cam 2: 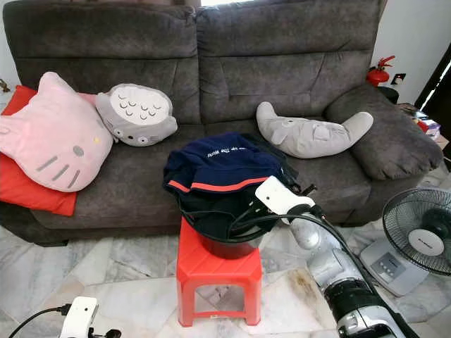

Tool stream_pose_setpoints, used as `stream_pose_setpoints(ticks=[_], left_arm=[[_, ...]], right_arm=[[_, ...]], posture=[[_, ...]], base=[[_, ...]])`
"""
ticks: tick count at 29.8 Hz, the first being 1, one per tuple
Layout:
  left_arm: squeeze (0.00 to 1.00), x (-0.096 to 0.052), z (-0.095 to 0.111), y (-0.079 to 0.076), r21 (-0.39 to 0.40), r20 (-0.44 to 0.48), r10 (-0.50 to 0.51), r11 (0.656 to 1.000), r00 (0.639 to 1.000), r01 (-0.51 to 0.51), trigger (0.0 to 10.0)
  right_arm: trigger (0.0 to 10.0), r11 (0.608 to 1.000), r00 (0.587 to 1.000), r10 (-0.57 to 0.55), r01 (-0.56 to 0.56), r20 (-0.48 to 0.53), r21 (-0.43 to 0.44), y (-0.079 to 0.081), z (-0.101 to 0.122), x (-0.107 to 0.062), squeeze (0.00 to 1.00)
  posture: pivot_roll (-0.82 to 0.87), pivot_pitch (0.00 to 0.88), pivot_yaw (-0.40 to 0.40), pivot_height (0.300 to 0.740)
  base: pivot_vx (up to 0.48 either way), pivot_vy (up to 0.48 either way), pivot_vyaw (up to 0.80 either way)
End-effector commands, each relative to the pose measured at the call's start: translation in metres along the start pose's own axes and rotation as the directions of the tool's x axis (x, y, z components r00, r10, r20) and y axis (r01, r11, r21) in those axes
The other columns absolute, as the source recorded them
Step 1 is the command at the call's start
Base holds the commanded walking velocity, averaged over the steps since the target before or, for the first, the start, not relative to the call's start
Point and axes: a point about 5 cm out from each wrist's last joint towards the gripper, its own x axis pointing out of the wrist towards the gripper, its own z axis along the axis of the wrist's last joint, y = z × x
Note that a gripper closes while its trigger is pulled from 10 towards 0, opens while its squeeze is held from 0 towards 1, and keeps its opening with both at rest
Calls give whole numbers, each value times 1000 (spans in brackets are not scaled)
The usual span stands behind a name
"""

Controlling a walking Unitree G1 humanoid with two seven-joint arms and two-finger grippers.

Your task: Hang hanger

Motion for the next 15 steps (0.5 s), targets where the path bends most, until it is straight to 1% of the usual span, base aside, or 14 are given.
stream_pose_setpoints(ticks=[1, 12, 15], left_arm=[[0, -1, -2, 4, 37, -16, 5, 999, 1000, -4, 10000], [0, -1, -2, 5, 39, -15, 5, 999, 1000, -5, 10000], [0, -1, -2, 5, 39, -15, 6, 999, 1000, -5, 10000]], right_arm=[[0, 1000, 1000, -4, 4, 14, 1, -1, 3, 3, 0], [0, 1000, 1000, -8, 8, 1, -9, -1, 0, 3, 0], [0, 1000, 1000, -17, 17, 3, 1, -2, 0, 3, 0]], posture=[[-196, 0, 15, 740], [-196, 0, 17, 740], [-195, 0, 18, 740]], base=[[0, 0, 0], [0, 0, 0], [0, 0, 0]])
